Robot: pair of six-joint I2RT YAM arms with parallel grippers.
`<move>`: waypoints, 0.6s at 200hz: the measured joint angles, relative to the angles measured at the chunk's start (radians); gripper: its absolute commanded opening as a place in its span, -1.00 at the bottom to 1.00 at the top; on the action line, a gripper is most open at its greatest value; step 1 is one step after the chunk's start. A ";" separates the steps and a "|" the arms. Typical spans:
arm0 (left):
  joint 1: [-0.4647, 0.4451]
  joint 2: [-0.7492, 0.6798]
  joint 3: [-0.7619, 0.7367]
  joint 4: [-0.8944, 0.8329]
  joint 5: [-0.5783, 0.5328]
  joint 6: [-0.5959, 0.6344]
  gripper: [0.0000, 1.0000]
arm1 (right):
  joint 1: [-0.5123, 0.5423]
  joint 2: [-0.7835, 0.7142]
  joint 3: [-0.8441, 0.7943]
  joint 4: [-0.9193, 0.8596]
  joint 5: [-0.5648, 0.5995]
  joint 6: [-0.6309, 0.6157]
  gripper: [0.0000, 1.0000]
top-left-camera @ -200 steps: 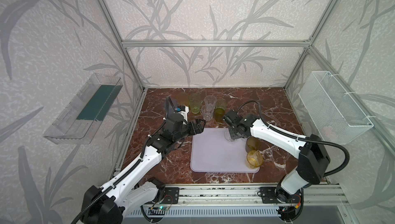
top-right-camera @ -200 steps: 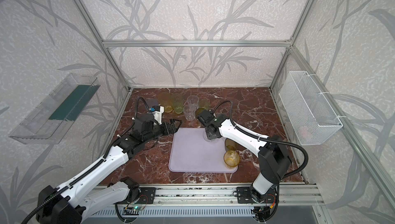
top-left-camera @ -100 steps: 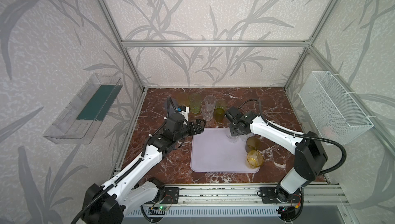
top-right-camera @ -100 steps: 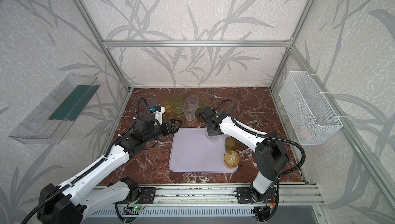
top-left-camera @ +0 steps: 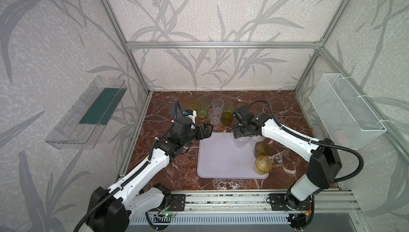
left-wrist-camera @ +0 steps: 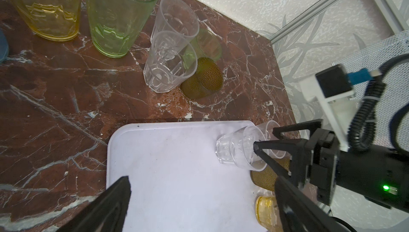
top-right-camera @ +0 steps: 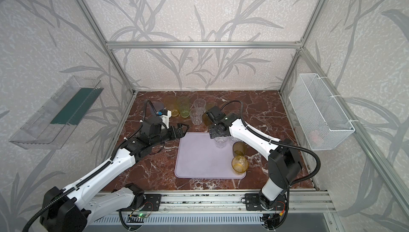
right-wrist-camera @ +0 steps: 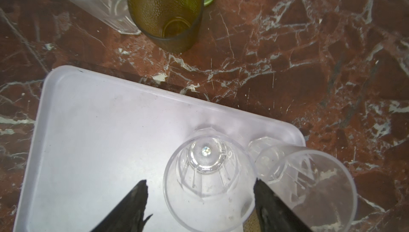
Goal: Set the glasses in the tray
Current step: 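Lower the clear glass onto the tray near the other clear glass, then open the right gripper on the clear glass while the left arm reaches out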
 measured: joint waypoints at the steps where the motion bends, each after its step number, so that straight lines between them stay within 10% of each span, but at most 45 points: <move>1: 0.000 0.001 0.001 -0.001 0.000 0.000 0.98 | 0.000 -0.003 0.000 0.001 0.000 0.001 0.72; 120: 0.005 0.316 0.299 -0.143 -0.050 0.031 0.68 | -0.077 -0.386 -0.241 0.187 -0.174 -0.013 0.98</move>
